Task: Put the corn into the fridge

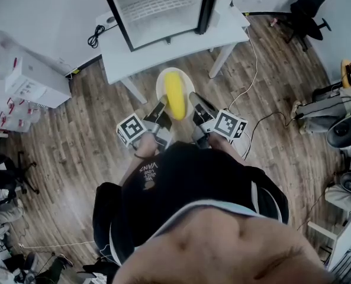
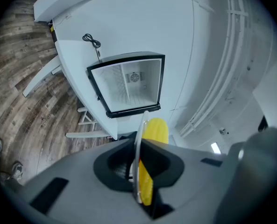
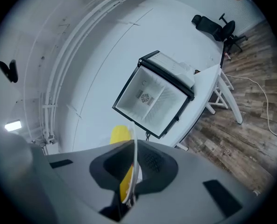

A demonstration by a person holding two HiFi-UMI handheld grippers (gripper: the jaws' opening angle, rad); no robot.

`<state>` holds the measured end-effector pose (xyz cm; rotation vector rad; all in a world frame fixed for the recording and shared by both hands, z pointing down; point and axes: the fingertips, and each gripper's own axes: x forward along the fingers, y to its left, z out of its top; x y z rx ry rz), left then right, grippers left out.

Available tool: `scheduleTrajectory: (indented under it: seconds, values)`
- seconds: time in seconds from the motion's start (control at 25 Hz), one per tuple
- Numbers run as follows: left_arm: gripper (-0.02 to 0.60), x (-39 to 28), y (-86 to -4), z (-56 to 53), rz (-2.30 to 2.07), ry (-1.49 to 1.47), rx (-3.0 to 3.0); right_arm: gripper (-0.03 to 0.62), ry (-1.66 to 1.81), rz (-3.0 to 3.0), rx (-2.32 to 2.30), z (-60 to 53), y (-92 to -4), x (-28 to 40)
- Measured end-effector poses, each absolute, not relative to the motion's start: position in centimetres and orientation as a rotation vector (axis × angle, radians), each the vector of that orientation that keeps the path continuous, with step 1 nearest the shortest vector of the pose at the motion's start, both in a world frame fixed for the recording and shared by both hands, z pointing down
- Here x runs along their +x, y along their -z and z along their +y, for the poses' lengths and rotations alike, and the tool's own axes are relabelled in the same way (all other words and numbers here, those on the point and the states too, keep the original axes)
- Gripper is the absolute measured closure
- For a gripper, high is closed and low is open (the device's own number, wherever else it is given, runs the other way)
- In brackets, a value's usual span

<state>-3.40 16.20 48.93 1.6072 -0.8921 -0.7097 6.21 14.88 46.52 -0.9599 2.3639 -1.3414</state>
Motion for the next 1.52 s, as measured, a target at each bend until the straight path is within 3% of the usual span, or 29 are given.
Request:
scheduleTrajectory:
  seconds: [0.96, 1.52]
  values:
    - [0.535, -8.2, -50.4, 17.4, -0.814, 0.654, 1.599, 0.569, 1.344, 2.266, -1.044, 16.3, -47.7, 1.5]
    - [0.535, -7.6, -50.6, 13.7, -0.808, 0.643, 1.589, 0.569, 1.354, 2.266, -1.058, 12.4, -47.6, 2.2]
